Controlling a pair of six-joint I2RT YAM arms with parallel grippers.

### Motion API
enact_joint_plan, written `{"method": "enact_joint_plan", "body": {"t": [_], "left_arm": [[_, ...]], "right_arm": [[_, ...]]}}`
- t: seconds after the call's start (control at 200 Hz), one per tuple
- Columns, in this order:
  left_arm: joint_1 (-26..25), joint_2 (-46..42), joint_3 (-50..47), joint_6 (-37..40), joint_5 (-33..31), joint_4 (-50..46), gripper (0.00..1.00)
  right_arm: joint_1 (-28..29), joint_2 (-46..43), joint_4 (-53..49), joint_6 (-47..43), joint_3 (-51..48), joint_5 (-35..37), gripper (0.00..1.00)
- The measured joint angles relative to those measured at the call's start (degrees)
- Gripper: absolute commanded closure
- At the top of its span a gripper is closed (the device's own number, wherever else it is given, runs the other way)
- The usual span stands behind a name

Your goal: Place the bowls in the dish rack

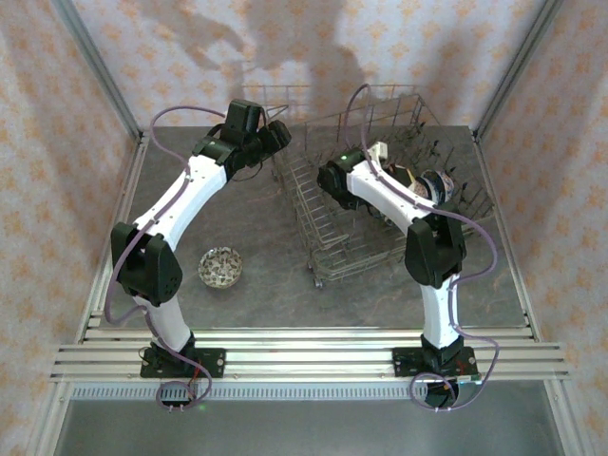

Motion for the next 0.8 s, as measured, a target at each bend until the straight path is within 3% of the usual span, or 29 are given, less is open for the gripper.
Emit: {"method": "enact_joint_plan", "body": {"t": [0.38,0.801], "left_arm": [[4.04,-0.33,1.18,1.57,2.29,-1.73,0.24],[4.22,-0.35,1.18,2.51,3.91,-2.78,0.24]], "right_arm": [[2.19,2.19,0.04,0.87,1.18,-1.95,1.0],[2.51,4.48,-0.04,3.13,2.03,-1.75,1.0]]}}
